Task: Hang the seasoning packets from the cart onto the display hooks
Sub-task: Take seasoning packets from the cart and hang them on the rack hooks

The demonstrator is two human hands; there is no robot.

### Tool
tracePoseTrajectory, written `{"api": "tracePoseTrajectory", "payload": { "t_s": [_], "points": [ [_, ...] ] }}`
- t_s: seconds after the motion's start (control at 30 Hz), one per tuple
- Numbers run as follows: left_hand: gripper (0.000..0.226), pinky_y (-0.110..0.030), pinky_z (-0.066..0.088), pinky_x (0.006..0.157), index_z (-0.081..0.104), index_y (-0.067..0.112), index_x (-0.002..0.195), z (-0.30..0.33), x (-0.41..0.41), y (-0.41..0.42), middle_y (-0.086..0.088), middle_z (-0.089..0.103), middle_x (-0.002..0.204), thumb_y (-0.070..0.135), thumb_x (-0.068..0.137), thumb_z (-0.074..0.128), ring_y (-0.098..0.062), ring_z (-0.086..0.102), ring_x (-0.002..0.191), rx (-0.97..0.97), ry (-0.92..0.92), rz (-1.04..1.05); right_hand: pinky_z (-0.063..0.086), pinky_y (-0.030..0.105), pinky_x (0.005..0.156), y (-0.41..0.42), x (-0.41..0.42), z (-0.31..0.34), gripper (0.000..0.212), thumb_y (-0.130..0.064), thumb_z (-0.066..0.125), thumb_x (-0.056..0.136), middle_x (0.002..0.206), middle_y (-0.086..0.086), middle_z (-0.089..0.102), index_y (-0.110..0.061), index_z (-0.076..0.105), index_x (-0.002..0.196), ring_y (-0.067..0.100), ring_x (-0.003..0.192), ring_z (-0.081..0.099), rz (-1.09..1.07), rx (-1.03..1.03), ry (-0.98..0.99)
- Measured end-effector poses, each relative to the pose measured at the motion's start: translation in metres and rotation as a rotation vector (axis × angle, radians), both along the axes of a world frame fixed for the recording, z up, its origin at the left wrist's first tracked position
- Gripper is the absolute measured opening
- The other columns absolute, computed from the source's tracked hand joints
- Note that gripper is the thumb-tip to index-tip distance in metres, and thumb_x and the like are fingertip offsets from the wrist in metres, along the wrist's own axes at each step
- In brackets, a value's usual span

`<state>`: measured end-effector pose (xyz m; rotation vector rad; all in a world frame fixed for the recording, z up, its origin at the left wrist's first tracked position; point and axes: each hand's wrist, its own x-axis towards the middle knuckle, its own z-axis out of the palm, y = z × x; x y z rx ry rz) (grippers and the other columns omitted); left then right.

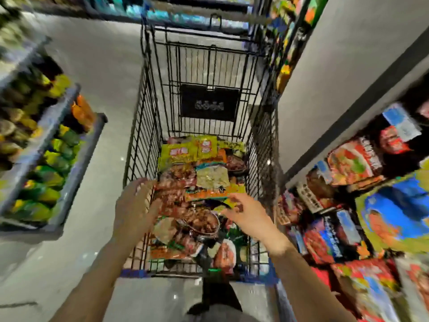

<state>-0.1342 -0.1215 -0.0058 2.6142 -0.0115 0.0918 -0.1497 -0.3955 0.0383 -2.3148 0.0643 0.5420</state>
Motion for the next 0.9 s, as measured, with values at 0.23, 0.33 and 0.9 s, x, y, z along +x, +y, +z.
{"api": "tracePoseTrajectory", "payload": {
  "t_s": [0.23,0.33,0.9],
  "points": [
    [0.07,-0.063,0.038,0.098,0.042,0.019,0.142,-0.032,0.076,0.04,-0.019,0.037,0.149,0.058,0.084,0.04,-0.038,0.032,0.136,0.343,0.077,-0.141,0.027,0.029,0.107,0.018,0.083,-0.063,0.059,-0.044,0.05,0.094,0.149,-0.001,0.033,-0.02,0.031,0.145,0.019,0.137,0.03,0.135,-0.264,0.123],
    [0.062,-0.063,0.034,0.102,0.04,0.021,0.144,-0.041,0.082,0.039,-0.015,0.03,0.154,0.052,0.09,0.039,-0.035,0.025,0.142,0.299,0.037,-0.116,0.038,0.035,0.104,0.014,0.113,-0.091,0.055,-0.045,0.053,0.093,0.145,0.002,0.036,-0.022,0.036,0.14,0.023,0.131,0.037,0.166,-0.319,0.189],
    [0.059,-0.048,0.025,0.114,0.036,0.017,0.145,-0.056,0.094,0.034,-0.011,0.026,0.156,0.04,0.092,0.048,-0.026,0.017,0.146,0.112,-0.138,-0.035,0.02,0.055,0.111,0.028,0.179,-0.246,0.071,-0.039,0.049,0.095,0.158,0.012,0.0,-0.026,0.006,0.15,0.037,0.144,0.004,0.618,-0.769,0.063]
  ]
}}
